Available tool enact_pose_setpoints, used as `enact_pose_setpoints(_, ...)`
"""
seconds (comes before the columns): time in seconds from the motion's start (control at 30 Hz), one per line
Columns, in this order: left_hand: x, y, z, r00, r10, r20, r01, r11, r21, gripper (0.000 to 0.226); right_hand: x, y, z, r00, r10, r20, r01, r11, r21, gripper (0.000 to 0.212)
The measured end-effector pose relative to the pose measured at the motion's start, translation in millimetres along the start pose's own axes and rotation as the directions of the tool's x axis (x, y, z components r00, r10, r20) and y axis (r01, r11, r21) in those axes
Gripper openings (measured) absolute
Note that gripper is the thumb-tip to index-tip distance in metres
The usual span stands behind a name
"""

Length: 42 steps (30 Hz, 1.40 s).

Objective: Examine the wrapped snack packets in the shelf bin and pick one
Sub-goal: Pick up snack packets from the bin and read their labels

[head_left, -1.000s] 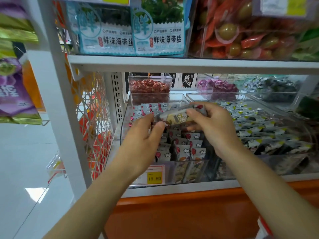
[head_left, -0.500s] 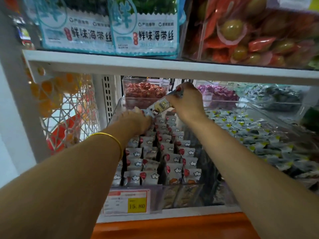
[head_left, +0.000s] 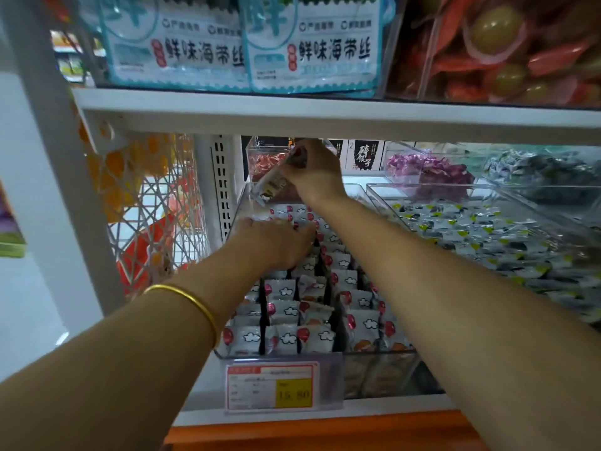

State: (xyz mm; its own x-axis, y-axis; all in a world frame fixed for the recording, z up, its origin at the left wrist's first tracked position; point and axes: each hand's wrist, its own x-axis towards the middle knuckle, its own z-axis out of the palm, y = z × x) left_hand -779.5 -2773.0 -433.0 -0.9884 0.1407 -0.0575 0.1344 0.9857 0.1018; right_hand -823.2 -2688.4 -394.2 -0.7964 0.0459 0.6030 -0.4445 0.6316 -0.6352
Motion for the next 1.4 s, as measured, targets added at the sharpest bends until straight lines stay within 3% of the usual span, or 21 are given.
enact_pose_setpoints(0.13, -12, 0, -5, 0.999, 0.037, 0.032, -0.04, 0.993, 0.115, 0.052, 11, -5, 23, 0.995, 0.013, 0.095, 0.011, 0.969, -0.246, 0.026)
enact_pose_setpoints(0.23, -17, 0, -7, 0.994, 0.092, 0.05, -0.101, 0.968, 0.228, 0.053, 11, -3, 39, 0.95, 0.082, 0.301, 0.024, 0.943, -0.331, 0.019)
enact_pose_setpoints(0.37, -20, -3, -8, 0.985, 0.151, 0.08, -0.168, 0.949, 0.268, 0.051, 5, 0, 48, 0.879, 0.083, 0.47, 0.206, 0.822, -0.53, 0.018)
enact_pose_setpoints(0.43, -26, -2, -10, 0.987, 0.137, 0.09, -0.157, 0.945, 0.286, 0.053, 4, -2, 43, 0.89, 0.051, 0.454, 0.189, 0.863, -0.469, 0.023)
enact_pose_setpoints(0.53, -48, 2, -17, 0.99, 0.132, 0.054, -0.142, 0.936, 0.322, 0.051, -3, -12, 21, 0.941, 0.054, 0.334, 0.03, 0.97, -0.242, 0.027)
enact_pose_setpoints(0.67, -90, -6, -22, 0.966, 0.164, -0.2, -0.079, 0.924, 0.374, 0.059, -46, -26, -23, 0.948, 0.035, 0.317, -0.05, 0.998, 0.041, 0.021)
enact_pose_setpoints(0.77, -119, -25, -12, 0.891, 0.179, -0.417, -0.08, 0.966, 0.245, 0.053, -92, -34, -50, 0.935, 0.065, 0.348, -0.107, 0.989, 0.1, 0.013)
enact_pose_setpoints(0.83, -136, -38, -2, 0.865, 0.136, -0.484, -0.101, 0.99, 0.099, 0.052, -117, -40, -61, 0.93, 0.05, 0.364, -0.079, 0.995, 0.067, 0.013)
enact_pose_setpoints(0.97, -157, -52, 20, 0.863, 0.101, -0.496, -0.177, 0.978, -0.108, 0.054, -148, -51, -71, 0.88, -0.015, 0.474, 0.069, 0.993, -0.097, 0.009)
enact_pose_setpoints(1.13, -160, -55, 36, 0.871, 0.148, -0.469, -0.243, 0.959, -0.147, 0.054, -165, -57, -67, 0.841, -0.065, 0.537, 0.294, 0.889, -0.352, 0.013)
enact_pose_setpoints(1.33, -154, -60, 45, 0.871, 0.173, -0.459, -0.3, 0.929, -0.219, 0.062, -165, -57, -61, 0.842, -0.053, 0.537, 0.215, 0.946, -0.244, 0.008)
enact_pose_setpoints(1.4, -152, -59, 46, 0.873, 0.165, -0.458, -0.319, 0.905, -0.282, 0.062, -163, -60, -68, 0.883, -0.092, 0.461, 0.193, 0.965, -0.177, 0.009)
